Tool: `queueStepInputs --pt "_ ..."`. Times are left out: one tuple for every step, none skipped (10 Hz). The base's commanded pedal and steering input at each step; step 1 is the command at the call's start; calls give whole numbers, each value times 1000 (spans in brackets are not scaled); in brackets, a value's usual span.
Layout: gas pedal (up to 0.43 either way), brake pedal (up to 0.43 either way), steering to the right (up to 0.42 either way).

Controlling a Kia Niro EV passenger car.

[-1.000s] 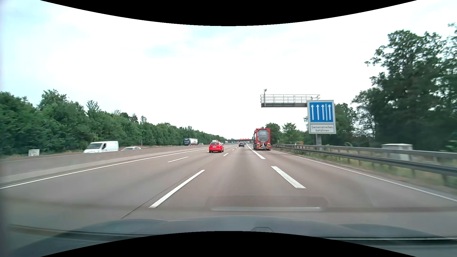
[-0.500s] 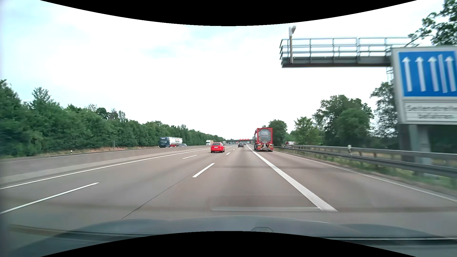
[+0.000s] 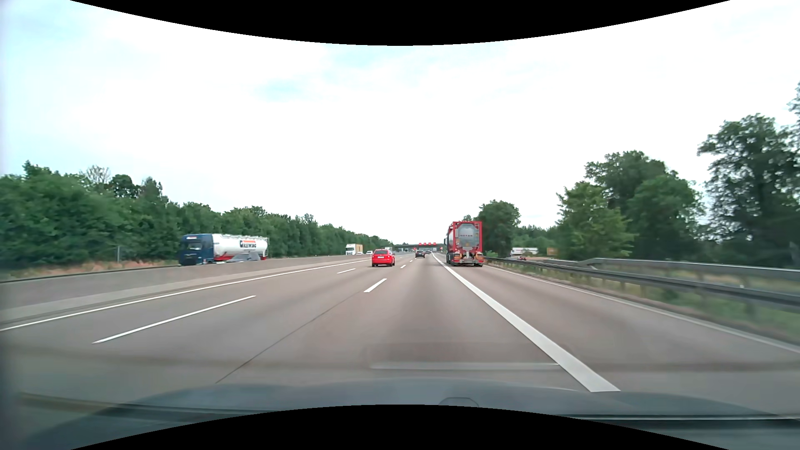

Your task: Follow the waypoints while adhering to traffic rules and regulations

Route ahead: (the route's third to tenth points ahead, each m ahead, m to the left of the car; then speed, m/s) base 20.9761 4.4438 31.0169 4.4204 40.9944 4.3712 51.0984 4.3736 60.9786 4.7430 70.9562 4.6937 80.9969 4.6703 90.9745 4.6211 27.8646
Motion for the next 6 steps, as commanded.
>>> queueStepInputs --pt "157 0 -4" --pt "157 0 -4" --pt "157 0 -4" --pt "157 0 -4" --pt "157 0 -4" --pt "157 0 -4"
